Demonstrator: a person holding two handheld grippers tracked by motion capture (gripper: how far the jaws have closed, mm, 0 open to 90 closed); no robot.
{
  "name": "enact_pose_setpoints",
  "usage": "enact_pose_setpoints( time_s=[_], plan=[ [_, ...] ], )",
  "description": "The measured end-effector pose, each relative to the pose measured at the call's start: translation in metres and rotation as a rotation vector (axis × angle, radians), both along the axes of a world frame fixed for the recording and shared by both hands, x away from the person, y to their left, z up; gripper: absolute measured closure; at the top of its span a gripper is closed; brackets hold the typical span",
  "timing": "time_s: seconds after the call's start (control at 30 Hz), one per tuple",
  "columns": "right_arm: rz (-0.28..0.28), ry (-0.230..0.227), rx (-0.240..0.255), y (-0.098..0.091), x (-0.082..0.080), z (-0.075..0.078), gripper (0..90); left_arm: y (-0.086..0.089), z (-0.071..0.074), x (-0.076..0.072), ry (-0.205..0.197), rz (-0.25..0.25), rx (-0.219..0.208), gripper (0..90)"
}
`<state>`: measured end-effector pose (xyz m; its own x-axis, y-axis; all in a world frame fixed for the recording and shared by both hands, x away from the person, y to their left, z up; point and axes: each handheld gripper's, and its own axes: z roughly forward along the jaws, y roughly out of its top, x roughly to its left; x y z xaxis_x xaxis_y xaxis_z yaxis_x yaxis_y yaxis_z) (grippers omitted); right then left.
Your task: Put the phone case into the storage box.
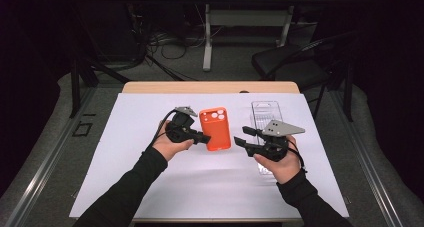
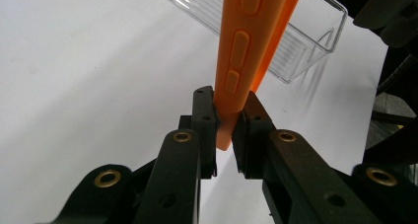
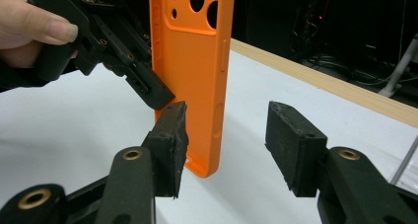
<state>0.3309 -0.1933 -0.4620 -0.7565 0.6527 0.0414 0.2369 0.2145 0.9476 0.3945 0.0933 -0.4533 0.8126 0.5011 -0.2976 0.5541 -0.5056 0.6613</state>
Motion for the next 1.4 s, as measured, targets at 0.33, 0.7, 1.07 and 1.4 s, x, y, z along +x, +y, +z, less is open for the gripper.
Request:
enact_pose_setpoints(
  time_s=[0.33, 0.7, 1.07, 1.4],
  plan=[
    [-0.038, 0.029, -0.030, -0.003, 0.006, 0.004, 45.6, -0.008, -0.002, 0.000, 0.016, 0.019, 0.042, 81.1],
    [-0.073, 0.001, -0.101, -0.002, 0.010, 0.010, 44.6, -0.018, -0.004, -0.001, 0.030, 0.025, 0.071, 81.1],
    [-0.086, 0.021, -0.111, 0.003, 0.012, 0.013, 34.3, -0.021, -0.006, -0.002, 0.039, 0.030, 0.094, 81.1],
    [-0.120, -0.011, -0.143, 0.006, 0.013, 0.015, 18.2, -0.024, -0.007, -0.002, 0.039, 0.038, 0.119, 81.1]
  ],
)
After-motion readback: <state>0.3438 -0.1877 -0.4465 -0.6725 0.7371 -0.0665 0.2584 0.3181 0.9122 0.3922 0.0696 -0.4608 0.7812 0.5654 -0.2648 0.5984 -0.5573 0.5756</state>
